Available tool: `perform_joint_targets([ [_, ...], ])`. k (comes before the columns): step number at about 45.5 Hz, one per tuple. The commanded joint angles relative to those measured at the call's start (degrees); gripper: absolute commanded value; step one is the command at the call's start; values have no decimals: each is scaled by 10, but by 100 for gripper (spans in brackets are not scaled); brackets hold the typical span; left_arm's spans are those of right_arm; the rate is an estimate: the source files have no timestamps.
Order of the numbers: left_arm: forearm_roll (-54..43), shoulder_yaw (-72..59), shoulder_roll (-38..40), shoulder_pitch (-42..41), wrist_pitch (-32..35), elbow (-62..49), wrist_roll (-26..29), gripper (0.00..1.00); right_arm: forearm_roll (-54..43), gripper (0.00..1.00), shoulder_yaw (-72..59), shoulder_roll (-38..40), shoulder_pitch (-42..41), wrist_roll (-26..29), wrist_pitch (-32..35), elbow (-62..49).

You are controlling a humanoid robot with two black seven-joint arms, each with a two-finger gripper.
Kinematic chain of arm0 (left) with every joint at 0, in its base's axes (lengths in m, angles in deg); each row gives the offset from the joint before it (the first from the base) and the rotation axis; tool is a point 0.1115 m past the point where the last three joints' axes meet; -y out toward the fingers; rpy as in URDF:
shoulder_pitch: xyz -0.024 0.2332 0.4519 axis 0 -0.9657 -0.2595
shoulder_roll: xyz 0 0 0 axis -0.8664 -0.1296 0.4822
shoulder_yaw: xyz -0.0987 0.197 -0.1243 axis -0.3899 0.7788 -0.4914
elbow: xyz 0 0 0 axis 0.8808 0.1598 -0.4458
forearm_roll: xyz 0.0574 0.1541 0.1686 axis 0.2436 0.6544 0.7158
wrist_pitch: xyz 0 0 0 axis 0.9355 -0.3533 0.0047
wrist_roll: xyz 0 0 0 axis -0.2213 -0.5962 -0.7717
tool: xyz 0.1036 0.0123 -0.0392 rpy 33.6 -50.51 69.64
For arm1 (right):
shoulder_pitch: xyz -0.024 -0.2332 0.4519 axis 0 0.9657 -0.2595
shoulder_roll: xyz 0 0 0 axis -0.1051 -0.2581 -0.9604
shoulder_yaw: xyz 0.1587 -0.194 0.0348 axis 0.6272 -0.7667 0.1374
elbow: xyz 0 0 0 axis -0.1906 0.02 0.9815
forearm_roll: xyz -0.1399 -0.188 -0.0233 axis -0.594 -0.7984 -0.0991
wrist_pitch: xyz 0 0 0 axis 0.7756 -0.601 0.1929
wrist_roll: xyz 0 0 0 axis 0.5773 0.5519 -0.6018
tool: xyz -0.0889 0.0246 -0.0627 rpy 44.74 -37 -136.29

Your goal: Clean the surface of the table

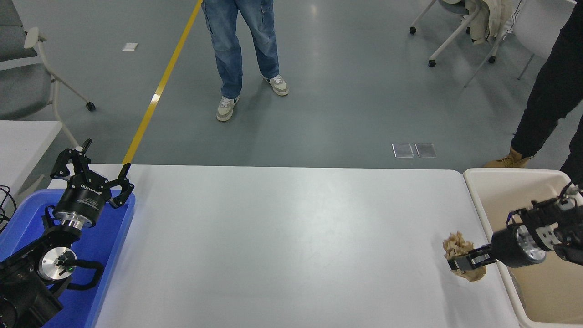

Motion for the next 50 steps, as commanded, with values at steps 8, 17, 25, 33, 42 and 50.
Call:
perform_joint_targets([
  [8,0,0,0,0,0,0,0,100,102,0,91,9,-62,-40,4,7],
  [17,0,0,0,0,0,0,0,100,161,0,118,9,-78,-40,5,-3],
  [25,0,0,0,0,0,0,0,100,238,0,139,9,-76,-40,11,-54],
  [33,0,0,0,0,0,0,0,100,334,0,147,7,-66,-39,20,-113],
  [42,0,0,0,0,0,0,0,100,442,0,148,0,-27,-27,23,-199],
  [50,0,0,0,0,0,0,0,100,496,0,189,1,18,29,24,-248],
])
